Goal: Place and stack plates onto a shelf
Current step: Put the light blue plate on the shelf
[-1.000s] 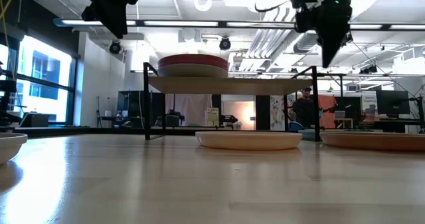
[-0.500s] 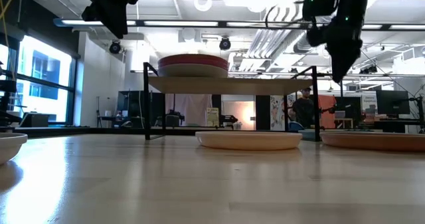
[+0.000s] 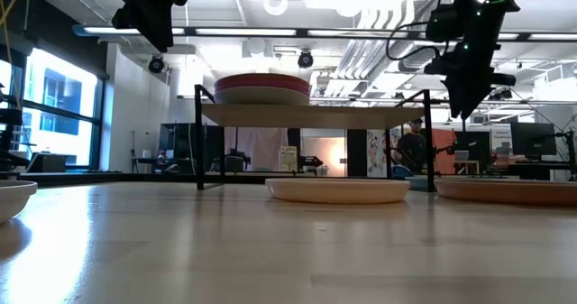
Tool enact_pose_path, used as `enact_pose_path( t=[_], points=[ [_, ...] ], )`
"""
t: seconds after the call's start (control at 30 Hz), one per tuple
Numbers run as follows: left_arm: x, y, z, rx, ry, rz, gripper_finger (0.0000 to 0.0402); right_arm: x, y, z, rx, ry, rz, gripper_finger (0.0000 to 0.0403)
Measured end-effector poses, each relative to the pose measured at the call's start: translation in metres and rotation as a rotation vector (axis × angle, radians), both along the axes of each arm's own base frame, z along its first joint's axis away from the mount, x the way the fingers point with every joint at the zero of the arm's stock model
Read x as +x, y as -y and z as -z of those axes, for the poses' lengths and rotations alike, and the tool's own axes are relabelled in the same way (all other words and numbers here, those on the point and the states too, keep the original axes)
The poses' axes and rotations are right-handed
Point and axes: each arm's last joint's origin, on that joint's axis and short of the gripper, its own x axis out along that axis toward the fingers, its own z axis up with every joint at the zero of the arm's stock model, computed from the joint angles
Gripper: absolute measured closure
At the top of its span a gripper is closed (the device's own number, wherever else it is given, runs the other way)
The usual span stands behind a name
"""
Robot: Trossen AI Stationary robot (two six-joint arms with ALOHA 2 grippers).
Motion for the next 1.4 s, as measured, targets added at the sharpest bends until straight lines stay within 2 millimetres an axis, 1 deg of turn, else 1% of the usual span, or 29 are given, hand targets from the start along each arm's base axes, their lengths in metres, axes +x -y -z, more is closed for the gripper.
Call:
enact_pose_path(
  t=[0.1, 0.23, 0.47, 0.6, 0.7, 0.83, 0.93, 1.03, 1.13, 1.27, 1.4],
  points=[
    [0.000, 0.000, 0.000, 0.000, 0.001, 0.000, 0.0314, -0.001, 0.008, -0.001, -0.018, 0.084, 0.035, 0.0311],
    [0.000, 0.000, 0.000, 0.004, 0.000, -0.002, 0.0314, 0.002, 0.018, -0.001, -0.034, 0.153, 0.090, 0.0311],
    [0.000, 0.000, 0.000, 0.006, 0.000, -0.004, 0.0314, 0.017, 0.036, 0.002, -0.062, 0.314, 0.065, 0.0311],
    [0.000, 0.000, 0.000, 0.006, 0.000, -0.004, 0.0314, 0.026, 0.052, 0.003, -0.124, 0.406, 0.051, 0.0311],
    [0.000, 0.000, 0.000, 0.006, -0.001, -0.004, 0.0314, 0.026, 0.066, 0.004, -0.198, 0.422, 0.063, 0.0311],
    [0.000, 0.000, 0.000, 0.007, -0.001, -0.005, 0.0314, 0.020, 0.083, 0.007, -0.235, 0.380, 0.080, 0.0311],
    [0.000, 0.000, 0.000, 0.007, -0.001, -0.005, 0.0314, 0.016, 0.097, 0.005, -0.262, 0.335, 0.085, 0.0311],
    [0.000, 0.000, 0.000, 0.007, -0.001, -0.005, 0.0314, 0.015, 0.109, 0.001, -0.284, 0.297, 0.048, 0.0311],
    [0.000, 0.000, 0.000, 0.007, -0.001, -0.005, 0.0314, 0.013, 0.117, -0.001, -0.271, 0.226, -0.024, 0.0311],
    [0.000, 0.000, 0.000, 0.007, -0.001, -0.004, 0.0314, 0.014, 0.120, 0.007, -0.194, 0.105, -0.149, 0.0311],
    [0.000, -0.001, 0.000, 0.019, -0.004, -0.011, 0.0314, 0.016, 0.120, 0.027, -0.086, -0.020, -0.241, 0.0311]
  ],
)
